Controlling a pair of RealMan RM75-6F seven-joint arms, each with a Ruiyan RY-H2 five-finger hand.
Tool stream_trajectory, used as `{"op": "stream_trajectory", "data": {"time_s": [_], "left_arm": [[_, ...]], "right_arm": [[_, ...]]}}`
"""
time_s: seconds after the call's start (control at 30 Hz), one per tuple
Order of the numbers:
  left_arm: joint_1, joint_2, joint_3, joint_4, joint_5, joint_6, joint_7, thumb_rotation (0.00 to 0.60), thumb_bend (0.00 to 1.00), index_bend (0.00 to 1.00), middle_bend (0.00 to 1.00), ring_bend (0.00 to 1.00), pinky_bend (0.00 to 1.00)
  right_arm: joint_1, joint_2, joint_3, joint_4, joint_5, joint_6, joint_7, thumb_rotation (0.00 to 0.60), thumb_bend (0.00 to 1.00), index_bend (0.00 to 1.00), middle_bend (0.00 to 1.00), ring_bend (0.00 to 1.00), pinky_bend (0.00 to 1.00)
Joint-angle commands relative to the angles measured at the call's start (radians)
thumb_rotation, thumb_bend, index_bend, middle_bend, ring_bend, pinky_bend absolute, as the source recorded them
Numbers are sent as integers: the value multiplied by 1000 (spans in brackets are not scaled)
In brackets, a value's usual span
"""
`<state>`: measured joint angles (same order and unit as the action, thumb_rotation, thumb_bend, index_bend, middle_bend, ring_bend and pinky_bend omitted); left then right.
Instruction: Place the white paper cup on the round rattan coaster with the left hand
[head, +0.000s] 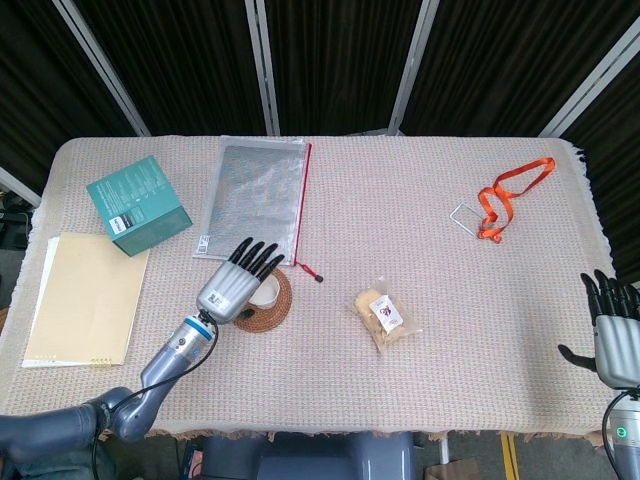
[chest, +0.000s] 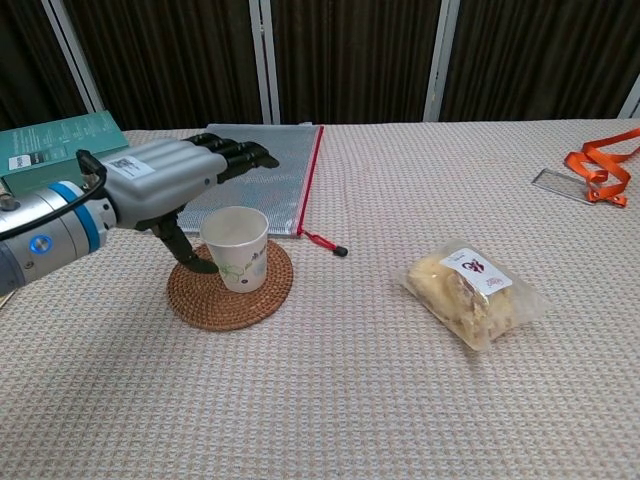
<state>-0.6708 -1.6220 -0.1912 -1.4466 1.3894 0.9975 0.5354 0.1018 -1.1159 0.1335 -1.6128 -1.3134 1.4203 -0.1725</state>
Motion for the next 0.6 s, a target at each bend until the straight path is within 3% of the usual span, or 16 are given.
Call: {"op": "stream_trajectory", "data": {"time_s": [0.03,0.33,0.6], "left_arm": [[38,84,-6,-91,12,85,13,600,0,0,0,0,0],[263,333,38,-295,8,370,-47,600,0,0,0,0,0],[421,455,148,-285,26,459,-239,600,0,0,0,0,0]], "right_arm": [[-1,3,-2,-4,-6,2,5,600,0,0,0,0,0],[-7,18,-14,-27,-39,13,32,600,0,0,0,0,0],[-9,30,-22,-42,-68,22,51,600,0,0,0,0,0]]}}
